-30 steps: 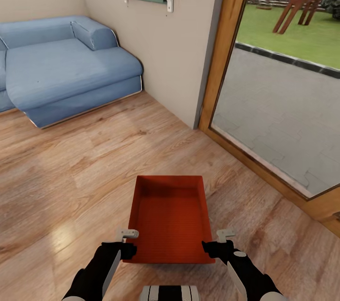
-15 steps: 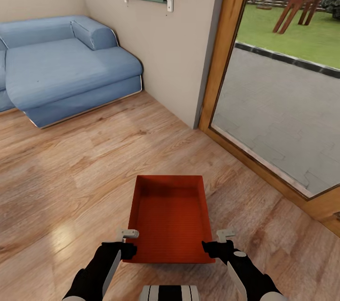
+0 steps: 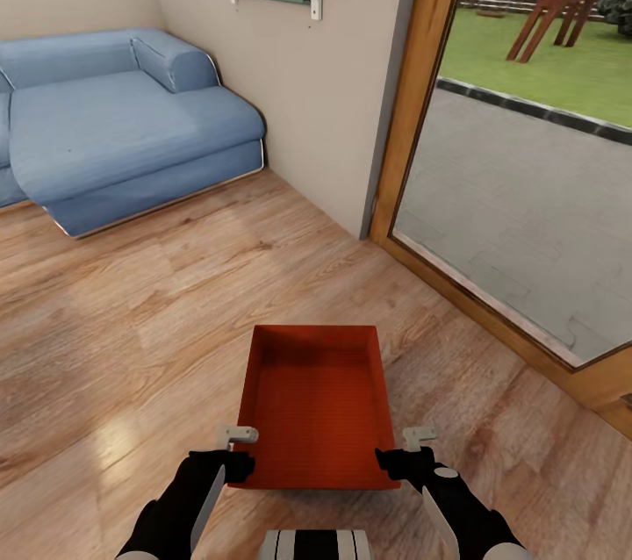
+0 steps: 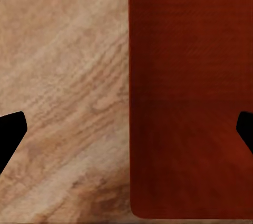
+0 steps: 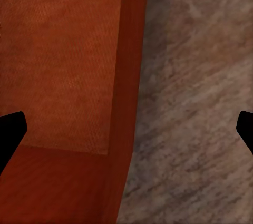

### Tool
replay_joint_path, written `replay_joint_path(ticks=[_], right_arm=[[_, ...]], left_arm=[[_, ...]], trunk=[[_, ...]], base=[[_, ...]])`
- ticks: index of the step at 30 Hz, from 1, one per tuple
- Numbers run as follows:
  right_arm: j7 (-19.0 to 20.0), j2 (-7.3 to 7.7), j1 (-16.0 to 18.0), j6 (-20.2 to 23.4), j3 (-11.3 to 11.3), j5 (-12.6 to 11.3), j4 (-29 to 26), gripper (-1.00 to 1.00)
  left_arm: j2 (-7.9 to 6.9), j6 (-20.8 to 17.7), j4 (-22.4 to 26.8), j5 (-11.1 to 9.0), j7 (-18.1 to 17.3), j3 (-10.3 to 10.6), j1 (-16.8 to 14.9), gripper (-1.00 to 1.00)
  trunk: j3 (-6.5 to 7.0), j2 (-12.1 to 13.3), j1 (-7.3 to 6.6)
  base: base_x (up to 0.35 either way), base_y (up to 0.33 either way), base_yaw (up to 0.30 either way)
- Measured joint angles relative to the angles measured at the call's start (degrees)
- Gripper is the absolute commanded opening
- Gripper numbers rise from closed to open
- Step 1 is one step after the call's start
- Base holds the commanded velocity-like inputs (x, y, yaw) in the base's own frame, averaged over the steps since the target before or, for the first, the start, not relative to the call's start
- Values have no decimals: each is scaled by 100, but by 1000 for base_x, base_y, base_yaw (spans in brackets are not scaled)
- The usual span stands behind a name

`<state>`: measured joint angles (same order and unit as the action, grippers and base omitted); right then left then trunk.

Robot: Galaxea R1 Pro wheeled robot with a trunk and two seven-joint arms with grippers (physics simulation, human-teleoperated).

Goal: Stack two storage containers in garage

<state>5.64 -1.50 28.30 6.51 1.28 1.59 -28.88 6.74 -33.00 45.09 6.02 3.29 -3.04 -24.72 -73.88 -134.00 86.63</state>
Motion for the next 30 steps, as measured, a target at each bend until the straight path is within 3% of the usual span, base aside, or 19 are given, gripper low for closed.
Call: replay_joint_path(ticks=[7, 20, 21, 22, 23, 26, 27, 30], right_arm=[[5, 0, 0, 0, 2, 5, 0, 100], [5, 0, 0, 0, 2, 8, 0, 100], [5, 0, 0, 0, 2, 11, 0, 100], [5, 0, 0, 0, 2, 13, 0, 100], [5, 0, 0, 0, 0, 14, 0, -100], [5, 0, 0, 0, 0, 16, 0, -100], [23, -4, -1, 1, 12, -11, -1, -100], [38, -5, -1, 2, 16, -14, -1, -100]], left_arm=[[-2, 232, 0, 9, 2, -2, -1, 100], [55, 259, 0, 36, 21, -2, 2, 100], [56, 256, 0, 38, 27, -1, 1, -100], [55, 254, 0, 40, 32, -1, 1, -100], [53, 253, 0, 41, 36, -1, 2, -100], [50, 252, 0, 40, 36, -1, 1, -100], [53, 260, -2, -69, 35, 5, 1, -100], [54, 261, -4, -113, 12, 2, 1, -100]], trunk=[[0, 0, 0], [0, 0, 0], [0, 0, 0], [0, 0, 0], [0, 0, 0], [0, 0, 0], [0, 0, 0], [0, 0, 0]], base=[[0, 0, 0], [0, 0, 0], [0, 0, 0], [0, 0, 0], [0, 0, 0], [0, 0, 0], [0, 0, 0], [0, 0, 0]])
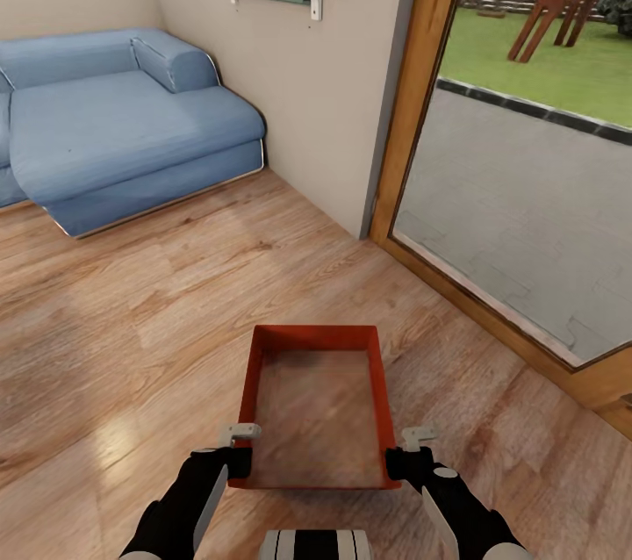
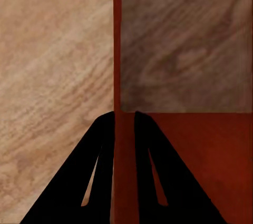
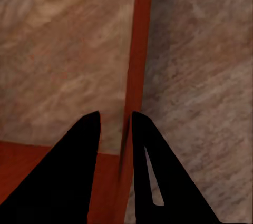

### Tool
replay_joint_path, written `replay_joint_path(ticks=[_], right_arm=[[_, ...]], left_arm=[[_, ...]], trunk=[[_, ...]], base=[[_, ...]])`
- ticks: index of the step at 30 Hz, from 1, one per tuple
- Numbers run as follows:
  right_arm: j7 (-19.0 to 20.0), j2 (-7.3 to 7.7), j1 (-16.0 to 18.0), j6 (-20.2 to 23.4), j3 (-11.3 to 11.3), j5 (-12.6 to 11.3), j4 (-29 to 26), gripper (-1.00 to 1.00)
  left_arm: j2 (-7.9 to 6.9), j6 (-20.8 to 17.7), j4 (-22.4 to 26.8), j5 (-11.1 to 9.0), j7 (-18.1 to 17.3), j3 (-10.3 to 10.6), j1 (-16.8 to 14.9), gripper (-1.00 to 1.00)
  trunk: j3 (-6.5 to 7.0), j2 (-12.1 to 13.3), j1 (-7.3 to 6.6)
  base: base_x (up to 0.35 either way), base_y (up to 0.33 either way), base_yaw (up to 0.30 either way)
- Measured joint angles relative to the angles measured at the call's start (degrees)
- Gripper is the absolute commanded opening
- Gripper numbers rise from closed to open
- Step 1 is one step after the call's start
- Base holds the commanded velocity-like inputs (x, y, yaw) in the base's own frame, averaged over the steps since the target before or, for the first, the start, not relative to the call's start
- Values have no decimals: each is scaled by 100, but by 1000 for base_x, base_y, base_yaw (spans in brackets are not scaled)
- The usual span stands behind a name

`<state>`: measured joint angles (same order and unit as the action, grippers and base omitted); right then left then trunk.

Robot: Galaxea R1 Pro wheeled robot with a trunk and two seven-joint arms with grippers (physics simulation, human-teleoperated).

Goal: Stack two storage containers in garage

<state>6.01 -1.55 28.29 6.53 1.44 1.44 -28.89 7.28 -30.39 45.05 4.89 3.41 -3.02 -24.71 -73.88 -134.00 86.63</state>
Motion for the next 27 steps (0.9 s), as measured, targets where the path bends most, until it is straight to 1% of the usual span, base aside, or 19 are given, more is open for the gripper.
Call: replay_joint_path(ticks=[12, 16, 20, 27], right_arm=[[-1, 0, 0, 0, 0, -3, 0, -100], [0, 0, 0, 0, 1, -6, 0, -100], [2, 0, 0, 1, 3, -10, 0, -100], [-6, 0, -1, 2, 17, -26, 1, -100]], left_arm=[[-1, 3, -1, -6, -7, -2, 1, -100], [-15, 6, 0, -43, -16, 0, 1, -100], [-11, 1, 3, -6, -37, -13, -1, -100], [-16, 0, 4, -11, -40, -11, 1, -100]], trunk=[[0, 0, 0], [0, 0, 0], [0, 0, 0], [0, 0, 0]], base=[[0, 0, 0], [0, 0, 0], [0, 0, 0], [0, 0, 0]])
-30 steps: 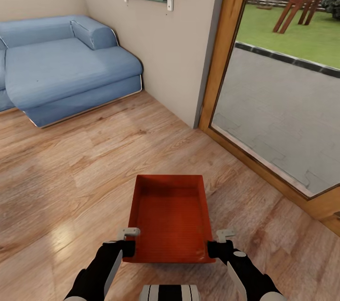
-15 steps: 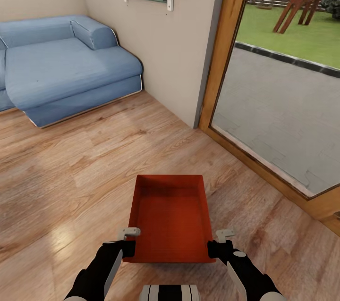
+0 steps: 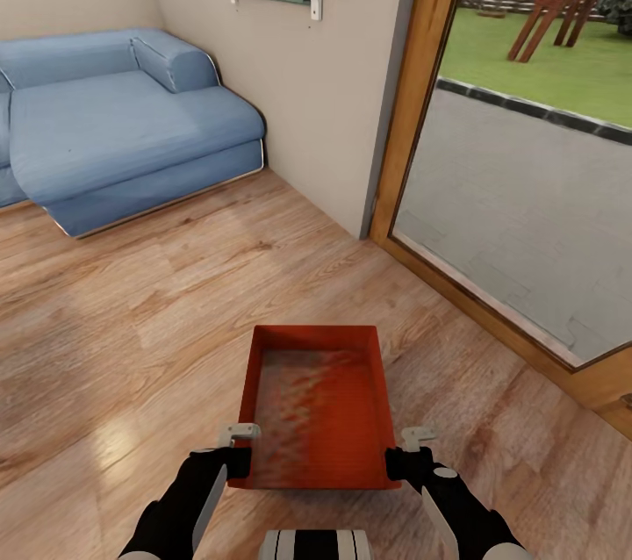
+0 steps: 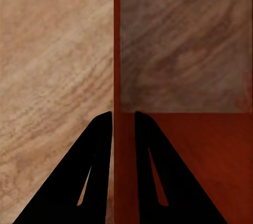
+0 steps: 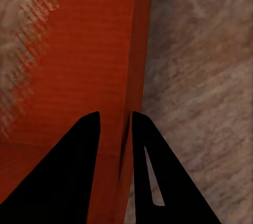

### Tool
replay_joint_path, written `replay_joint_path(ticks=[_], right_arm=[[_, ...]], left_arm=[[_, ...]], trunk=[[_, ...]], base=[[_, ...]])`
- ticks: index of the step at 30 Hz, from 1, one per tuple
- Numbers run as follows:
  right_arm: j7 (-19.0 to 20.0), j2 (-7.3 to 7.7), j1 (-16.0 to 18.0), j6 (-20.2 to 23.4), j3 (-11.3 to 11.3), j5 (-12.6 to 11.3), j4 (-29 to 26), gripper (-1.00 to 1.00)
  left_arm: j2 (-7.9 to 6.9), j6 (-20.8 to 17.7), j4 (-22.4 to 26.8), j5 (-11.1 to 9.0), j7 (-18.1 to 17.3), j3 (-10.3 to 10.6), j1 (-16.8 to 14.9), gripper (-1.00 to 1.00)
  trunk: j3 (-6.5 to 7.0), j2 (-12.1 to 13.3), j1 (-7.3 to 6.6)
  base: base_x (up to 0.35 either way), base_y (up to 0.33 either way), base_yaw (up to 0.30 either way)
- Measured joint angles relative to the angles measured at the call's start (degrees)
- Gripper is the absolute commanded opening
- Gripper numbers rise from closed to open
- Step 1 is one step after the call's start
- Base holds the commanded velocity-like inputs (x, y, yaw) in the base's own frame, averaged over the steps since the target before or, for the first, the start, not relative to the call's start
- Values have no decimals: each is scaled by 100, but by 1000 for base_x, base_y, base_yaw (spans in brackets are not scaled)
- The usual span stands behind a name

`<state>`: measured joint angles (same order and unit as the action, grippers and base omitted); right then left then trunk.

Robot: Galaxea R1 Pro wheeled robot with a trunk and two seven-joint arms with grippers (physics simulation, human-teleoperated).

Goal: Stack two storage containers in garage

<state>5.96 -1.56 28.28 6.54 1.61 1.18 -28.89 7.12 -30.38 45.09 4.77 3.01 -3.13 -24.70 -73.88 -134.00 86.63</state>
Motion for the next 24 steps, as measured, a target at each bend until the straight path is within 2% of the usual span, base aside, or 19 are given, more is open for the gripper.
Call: replay_joint_path(ticks=[9, 24], right_arm=[[-1, 2, 0, 0, -1, 2, 1, -100], [1, -1, 0, 2, -1, 6, 4, -100]], left_arm=[[10, 4, -3, 24, 2, -9, -2, -100], [-1, 0, -9, -6, 0, -4, -1, -100]], trunk=[[0, 0, 0], [269, 600, -329]], base=[[0, 0, 0], [0, 0, 0]])
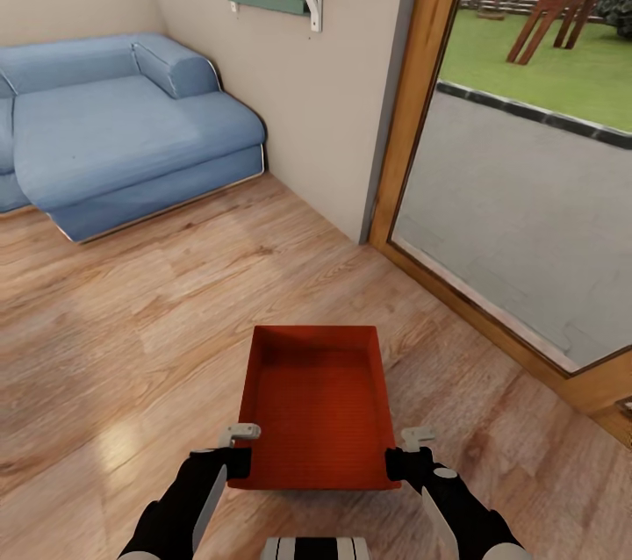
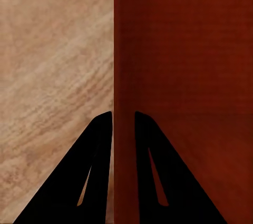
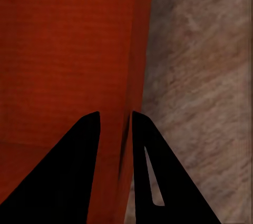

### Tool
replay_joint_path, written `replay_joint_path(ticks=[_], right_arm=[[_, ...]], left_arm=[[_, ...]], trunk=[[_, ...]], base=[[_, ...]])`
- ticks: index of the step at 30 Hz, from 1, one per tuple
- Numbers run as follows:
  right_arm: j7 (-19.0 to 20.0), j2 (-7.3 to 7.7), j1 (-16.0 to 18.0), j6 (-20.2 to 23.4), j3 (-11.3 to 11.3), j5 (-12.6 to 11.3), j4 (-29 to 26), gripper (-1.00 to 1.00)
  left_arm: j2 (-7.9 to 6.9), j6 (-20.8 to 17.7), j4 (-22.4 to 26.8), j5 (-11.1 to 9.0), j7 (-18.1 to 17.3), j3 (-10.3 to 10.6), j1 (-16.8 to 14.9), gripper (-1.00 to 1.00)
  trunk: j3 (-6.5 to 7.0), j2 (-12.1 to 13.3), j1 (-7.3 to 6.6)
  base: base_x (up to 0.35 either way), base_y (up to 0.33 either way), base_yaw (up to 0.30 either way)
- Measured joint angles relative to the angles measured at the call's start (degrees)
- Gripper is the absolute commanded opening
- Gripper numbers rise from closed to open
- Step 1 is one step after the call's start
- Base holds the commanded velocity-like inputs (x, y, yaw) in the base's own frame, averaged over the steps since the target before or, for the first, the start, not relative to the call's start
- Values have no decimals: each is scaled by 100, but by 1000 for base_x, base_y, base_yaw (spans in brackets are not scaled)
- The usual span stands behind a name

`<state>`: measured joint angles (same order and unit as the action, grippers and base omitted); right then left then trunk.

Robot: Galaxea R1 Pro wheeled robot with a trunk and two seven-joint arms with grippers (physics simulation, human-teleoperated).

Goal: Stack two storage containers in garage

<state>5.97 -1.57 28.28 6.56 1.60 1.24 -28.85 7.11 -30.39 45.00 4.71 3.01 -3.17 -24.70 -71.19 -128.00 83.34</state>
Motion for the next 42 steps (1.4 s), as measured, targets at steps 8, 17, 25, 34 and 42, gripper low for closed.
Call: replay_joint_path(ticks=[8, 17, 25, 34, 42], right_arm=[[4, -15, 2, 4, -22, 37, -2, -100], [6, 1, 2, 1, -9, 19, -1, -100], [7, 2, 2, -2, -10, 19, 0, -100], [6, 2, 1, -3, -10, 20, -2, -100], [7, 2, 2, -3, -10, 20, 0, -100]], left_arm=[[-13, 2, -3, -25, -1, 5, 2, -100], [6, 2, 1, 13, 0, -6, 1, -100], [11, 2, 3, 23, 1, -8, 0, -100], [10, 8, 0, 19, 1, -7, 1, -100], [10, 4, 2, 19, 0, -8, 2, -100]], trunk=[[144, 321, -176], [305, 682, -373], [453, 1003, -549], [625, 1364, -747], [768, 1685, -923]], base=[[0, 0, 2], [0, 0, 194], [0, 0, 264], [0, 0, 160], [0, 0, 97]])
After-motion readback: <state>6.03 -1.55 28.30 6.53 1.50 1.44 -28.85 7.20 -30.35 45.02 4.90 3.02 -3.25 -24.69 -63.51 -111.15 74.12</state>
